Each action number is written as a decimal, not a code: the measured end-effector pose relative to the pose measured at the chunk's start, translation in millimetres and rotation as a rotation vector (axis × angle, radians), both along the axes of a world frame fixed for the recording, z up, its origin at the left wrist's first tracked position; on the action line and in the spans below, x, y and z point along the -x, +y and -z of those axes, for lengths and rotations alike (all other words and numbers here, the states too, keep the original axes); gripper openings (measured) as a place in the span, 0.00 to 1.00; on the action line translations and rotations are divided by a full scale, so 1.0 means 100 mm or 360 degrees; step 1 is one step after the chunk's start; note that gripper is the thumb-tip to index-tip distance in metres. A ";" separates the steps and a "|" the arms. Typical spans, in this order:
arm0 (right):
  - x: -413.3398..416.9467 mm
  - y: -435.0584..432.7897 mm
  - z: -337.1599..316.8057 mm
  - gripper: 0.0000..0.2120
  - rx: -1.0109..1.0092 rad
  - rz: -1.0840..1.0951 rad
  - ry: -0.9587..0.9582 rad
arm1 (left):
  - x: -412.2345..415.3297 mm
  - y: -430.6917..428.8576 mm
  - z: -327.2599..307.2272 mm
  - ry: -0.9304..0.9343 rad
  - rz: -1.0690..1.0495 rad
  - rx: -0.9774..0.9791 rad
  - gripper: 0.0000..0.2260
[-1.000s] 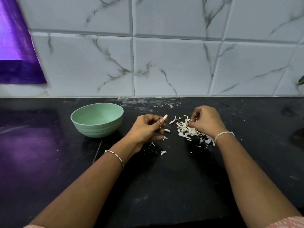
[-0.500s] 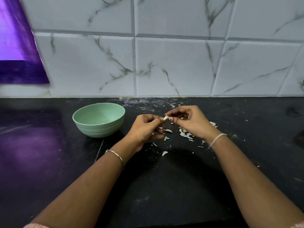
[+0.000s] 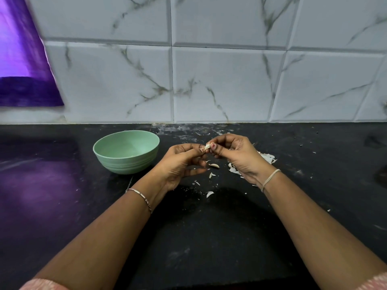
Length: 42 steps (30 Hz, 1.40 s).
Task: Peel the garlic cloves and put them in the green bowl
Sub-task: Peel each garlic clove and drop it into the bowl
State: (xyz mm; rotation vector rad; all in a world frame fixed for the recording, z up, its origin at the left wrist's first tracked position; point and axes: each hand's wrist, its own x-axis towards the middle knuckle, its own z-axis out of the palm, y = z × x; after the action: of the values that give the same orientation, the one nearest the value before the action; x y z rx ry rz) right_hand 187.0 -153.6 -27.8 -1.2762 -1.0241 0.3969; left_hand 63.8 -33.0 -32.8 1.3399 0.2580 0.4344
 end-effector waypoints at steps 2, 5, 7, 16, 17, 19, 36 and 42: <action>0.01 0.01 0.00 0.04 -0.0001 -0.0048 0.0081 | 0.00 0.01 -0.01 0.0005 0.0011 -0.0002 0.02; 0.01 0.00 0.01 0.04 0.0008 -0.0124 0.0174 | 0.01 0.02 -0.01 0.0012 0.0034 -0.0015 0.02; 0.01 0.00 0.00 0.04 0.0015 -0.0173 0.0203 | 0.01 0.02 0.00 0.0017 0.0058 -0.0001 0.03; 0.00 -0.05 -0.03 0.05 0.0071 -0.0401 0.0277 | 0.03 0.02 -0.01 0.0067 0.0130 -0.0063 0.04; 0.00 -0.05 -0.02 0.04 0.0082 -0.0378 0.0272 | 0.03 0.03 -0.02 0.0085 0.0086 -0.0153 0.02; -0.02 -0.04 0.00 0.04 0.0101 -0.0275 0.0259 | 0.01 0.03 -0.03 0.0105 -0.0069 -0.0352 0.03; -0.02 0.01 0.04 0.04 0.0132 0.0039 0.0260 | -0.09 0.06 0.00 0.0045 -0.0548 -0.1065 0.05; -0.04 0.01 0.04 0.06 0.0110 0.0059 0.0159 | -0.10 0.07 0.00 0.0047 -0.0459 -0.1112 0.03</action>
State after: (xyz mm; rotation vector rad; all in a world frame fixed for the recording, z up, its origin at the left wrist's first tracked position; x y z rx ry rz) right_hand 191.0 -152.5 -31.8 -1.3219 -0.9076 0.4661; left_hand 73.9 -26.0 -33.1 2.0030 0.3422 0.7936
